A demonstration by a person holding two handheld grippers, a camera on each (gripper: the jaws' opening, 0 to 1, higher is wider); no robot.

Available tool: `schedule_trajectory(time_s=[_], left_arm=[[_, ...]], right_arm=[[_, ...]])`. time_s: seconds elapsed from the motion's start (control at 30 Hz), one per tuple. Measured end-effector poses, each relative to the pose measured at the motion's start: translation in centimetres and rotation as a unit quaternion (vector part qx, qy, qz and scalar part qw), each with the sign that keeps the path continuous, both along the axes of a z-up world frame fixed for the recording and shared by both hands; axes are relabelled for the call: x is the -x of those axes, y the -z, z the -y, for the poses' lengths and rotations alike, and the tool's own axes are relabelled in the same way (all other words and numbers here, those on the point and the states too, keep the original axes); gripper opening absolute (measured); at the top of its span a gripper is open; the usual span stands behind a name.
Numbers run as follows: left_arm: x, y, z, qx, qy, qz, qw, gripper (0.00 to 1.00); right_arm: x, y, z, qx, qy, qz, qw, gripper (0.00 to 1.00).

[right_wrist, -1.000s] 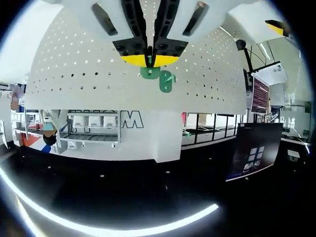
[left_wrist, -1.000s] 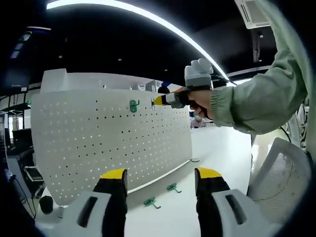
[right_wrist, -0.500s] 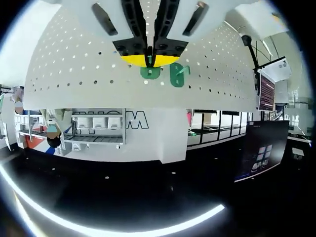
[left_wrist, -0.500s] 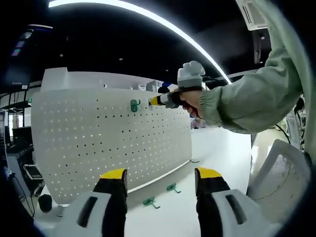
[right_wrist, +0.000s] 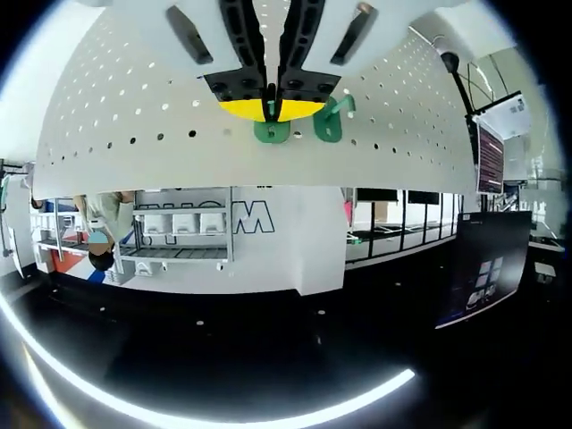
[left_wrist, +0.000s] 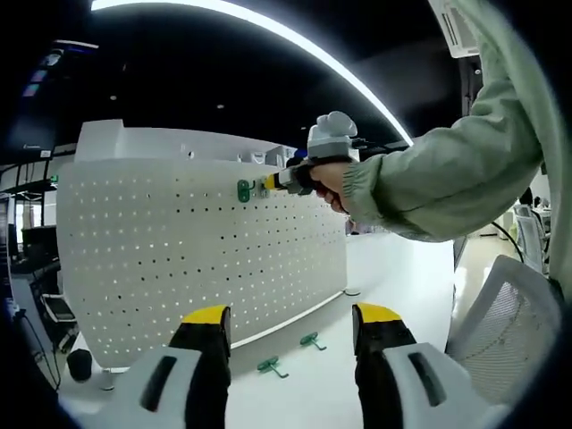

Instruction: Insert the hook assembly into the mounting plate slot until the hook locks in place.

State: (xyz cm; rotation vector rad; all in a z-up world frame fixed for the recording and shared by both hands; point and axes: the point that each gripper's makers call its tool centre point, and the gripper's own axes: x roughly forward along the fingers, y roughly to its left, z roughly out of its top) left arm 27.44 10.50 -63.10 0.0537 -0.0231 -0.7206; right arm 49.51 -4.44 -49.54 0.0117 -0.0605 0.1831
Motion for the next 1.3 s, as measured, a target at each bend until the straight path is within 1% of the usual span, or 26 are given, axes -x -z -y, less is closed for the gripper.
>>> schedule_trajectory(time_s=[0.33,0.47,0.53,0.57,1.0,1.13,1.2,1.3], left_arm=[[-0.1,-0.14,-0.24,0.006,-0.004,0.0,1.0,0.57],[-0.11,-0.19,-0.29,0.008,-0.005,0.0,1.0,0.57],[-0.13,-0.21,-0.33,0.009,-0.005,0.0,0.9999,0.57],[-0.13,-0.22,-0.35,0.009,-0.006,0.0,0.9999,0.57],[-0.29,-0.35,-0.64,0.013,-0.012,0.001,0.9998,0.57],[-0.31,-0.36,-0.71,0.013,-0.014,0.001,0.9998,0.57],[-0.33,-0.4,-0.74,0.013,-0.014,0.002,0.9998,0.57],[-0.34,-0.39,-0.78,0.013,-0.015,0.002,0.9998,0.57]], right_arm=[[0.06,0.24,0.5,-0.002,0.011,-0.007,0.9999,0.01],[-0.13,0.38,0.17,0.029,0.014,-0.008,0.9994,0.01],[-0.16,0.47,0.17,0.032,0.019,-0.008,0.9993,0.01],[-0.17,0.5,0.22,0.031,0.021,-0.003,0.9993,0.01],[-0.57,0.65,0.48,0.028,0.028,0.003,0.9992,0.01],[-0.55,0.64,0.43,0.032,0.028,0.002,0.9991,0.01],[-0.51,0.64,0.46,0.026,0.027,0.002,0.9993,0.01],[-0.49,0.64,0.43,0.028,0.027,0.001,0.9992,0.01]])
